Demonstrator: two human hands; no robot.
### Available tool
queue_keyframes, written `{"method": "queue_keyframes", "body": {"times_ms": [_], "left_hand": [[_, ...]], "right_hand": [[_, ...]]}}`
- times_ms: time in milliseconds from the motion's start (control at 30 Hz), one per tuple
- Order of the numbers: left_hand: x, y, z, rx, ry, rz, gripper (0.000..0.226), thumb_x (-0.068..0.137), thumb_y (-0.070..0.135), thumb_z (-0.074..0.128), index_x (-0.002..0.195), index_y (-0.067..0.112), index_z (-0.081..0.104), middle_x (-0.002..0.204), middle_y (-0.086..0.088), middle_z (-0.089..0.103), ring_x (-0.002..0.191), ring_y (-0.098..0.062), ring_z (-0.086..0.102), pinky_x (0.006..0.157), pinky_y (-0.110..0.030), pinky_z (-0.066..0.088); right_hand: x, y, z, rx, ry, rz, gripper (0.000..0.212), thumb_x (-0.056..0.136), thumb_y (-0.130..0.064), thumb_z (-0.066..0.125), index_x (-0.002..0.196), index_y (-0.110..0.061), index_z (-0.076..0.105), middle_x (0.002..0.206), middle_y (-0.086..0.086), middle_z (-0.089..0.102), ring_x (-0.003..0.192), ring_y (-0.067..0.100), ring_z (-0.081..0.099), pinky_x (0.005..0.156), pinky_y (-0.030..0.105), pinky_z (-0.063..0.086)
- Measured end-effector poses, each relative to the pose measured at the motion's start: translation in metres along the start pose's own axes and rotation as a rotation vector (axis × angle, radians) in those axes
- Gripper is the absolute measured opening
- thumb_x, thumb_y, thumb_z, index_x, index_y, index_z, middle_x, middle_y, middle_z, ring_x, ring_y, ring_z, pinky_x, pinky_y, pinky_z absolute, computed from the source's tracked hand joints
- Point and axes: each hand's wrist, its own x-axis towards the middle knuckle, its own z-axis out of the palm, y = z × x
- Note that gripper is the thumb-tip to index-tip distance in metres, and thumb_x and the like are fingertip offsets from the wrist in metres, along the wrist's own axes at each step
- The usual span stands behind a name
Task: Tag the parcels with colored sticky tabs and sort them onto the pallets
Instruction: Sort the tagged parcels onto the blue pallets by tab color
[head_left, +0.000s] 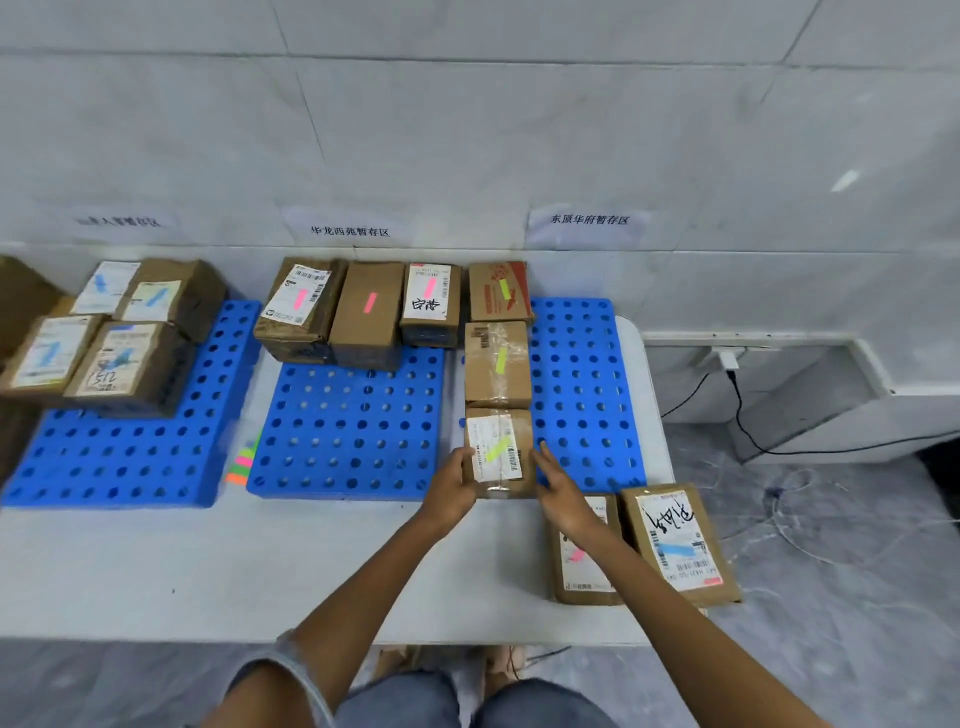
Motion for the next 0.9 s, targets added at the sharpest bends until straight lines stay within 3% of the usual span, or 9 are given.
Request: {"method": "queue_keyframes", "body": {"times_ms": [67, 133, 233, 300, 400, 467, 567, 700, 900], "left_hand": [[-0.007, -0.007, 0.001, -0.016, 0.142, 0.062, 0.041, 0.089, 0.000, 0.056, 0.127, 0.010, 0.046, 0.124, 0.000, 0.047, 0.116, -0.017, 0.048, 0.087, -0.018, 0.040], [-0.020, -0.015, 0.005, 0.000, 0.345, 0.148, 0.034, 0.088, -0.007, 0.051, 0.115, 0.013, 0.053, 0.114, 0.000, 0.049, 0.110, -0.017, 0.050, 0.085, -0.021, 0.042], [-0.042, -0.030, 0.024, 0.121, 0.538, 0.178, 0.035, 0.083, -0.011, 0.049, 0.093, 0.022, 0.052, 0.101, 0.004, 0.050, 0.096, -0.011, 0.052, 0.069, -0.017, 0.041], [-0.054, -0.037, 0.042, 0.111, 0.553, 0.178, 0.034, 0.081, -0.012, 0.048, 0.085, 0.022, 0.051, 0.095, 0.004, 0.052, 0.088, -0.009, 0.053, 0.067, -0.013, 0.039], [-0.064, -0.045, 0.079, 0.061, 0.312, 0.212, 0.034, 0.079, -0.014, 0.047, 0.084, 0.020, 0.053, 0.090, 0.005, 0.053, 0.088, -0.009, 0.054, 0.075, -0.018, 0.041], [-0.066, -0.043, 0.102, 0.064, 0.008, 0.141, 0.040, 0.082, -0.011, 0.048, 0.107, 0.019, 0.054, 0.109, 0.004, 0.051, 0.104, -0.012, 0.052, 0.083, -0.015, 0.042], [-0.065, -0.039, 0.125, 0.087, -0.345, 0.090, 0.061, 0.086, -0.010, 0.049, 0.141, 0.013, 0.034, 0.140, -0.006, 0.037, 0.130, -0.020, 0.040, 0.103, -0.021, 0.038], [-0.078, -0.033, 0.126, 0.071, -0.351, 0.094, 0.062, 0.085, -0.011, 0.051, 0.140, 0.015, 0.038, 0.144, -0.008, 0.039, 0.130, -0.019, 0.043, 0.104, -0.026, 0.042], [-0.116, -0.008, 0.079, 0.003, -0.226, 0.312, 0.051, 0.089, -0.006, 0.044, 0.123, 0.030, 0.052, 0.131, 0.002, 0.045, 0.116, -0.005, 0.049, 0.094, -0.017, 0.046]], "right_hand": [[-0.010, 0.010, -0.012, -0.023, 0.029, -0.027, 0.055, 0.095, 0.005, 0.037, 0.146, -0.011, 0.025, 0.156, 0.000, 0.010, 0.145, 0.015, 0.010, 0.114, 0.026, 0.023], [-0.030, 0.030, -0.026, -0.021, 0.137, -0.061, 0.047, 0.095, 0.002, 0.039, 0.140, -0.010, 0.039, 0.148, 0.001, 0.031, 0.139, 0.016, 0.028, 0.109, 0.026, 0.032], [-0.064, 0.074, -0.034, -0.141, 0.329, -0.044, 0.028, 0.092, -0.001, 0.047, 0.116, -0.010, 0.057, 0.116, 0.009, 0.059, 0.104, 0.022, 0.058, 0.089, 0.034, 0.049], [-0.082, 0.099, -0.032, -0.291, 0.334, -0.006, 0.022, 0.090, 0.002, 0.049, 0.107, -0.006, 0.059, 0.105, 0.014, 0.061, 0.096, 0.028, 0.060, 0.078, 0.027, 0.044], [-0.091, 0.128, -0.017, -0.484, 0.280, -0.019, 0.036, 0.078, 0.008, 0.054, 0.112, -0.002, 0.060, 0.118, 0.021, 0.054, 0.105, 0.036, 0.055, 0.089, 0.037, 0.046], [-0.091, 0.134, -0.008, -0.485, 0.246, -0.026, 0.046, 0.077, 0.006, 0.054, 0.121, -0.005, 0.057, 0.128, 0.023, 0.047, 0.113, 0.039, 0.049, 0.097, 0.044, 0.044], [-0.088, 0.131, -0.003, -0.352, 0.264, 0.029, 0.055, 0.078, 0.003, 0.054, 0.130, -0.011, 0.050, 0.130, 0.021, 0.047, 0.115, 0.038, 0.047, 0.100, 0.046, 0.041], [-0.103, 0.112, -0.013, -0.152, 0.292, 0.014, 0.051, 0.079, 0.009, 0.052, 0.126, -0.009, 0.052, 0.120, 0.012, 0.054, 0.113, 0.027, 0.051, 0.100, 0.042, 0.042], [-0.155, 0.053, -0.052, -0.033, 0.374, -0.149, 0.046, 0.087, 0.012, 0.047, 0.122, -0.017, 0.056, 0.125, 0.003, 0.044, 0.112, 0.005, 0.044, 0.088, 0.003, 0.032]]}}
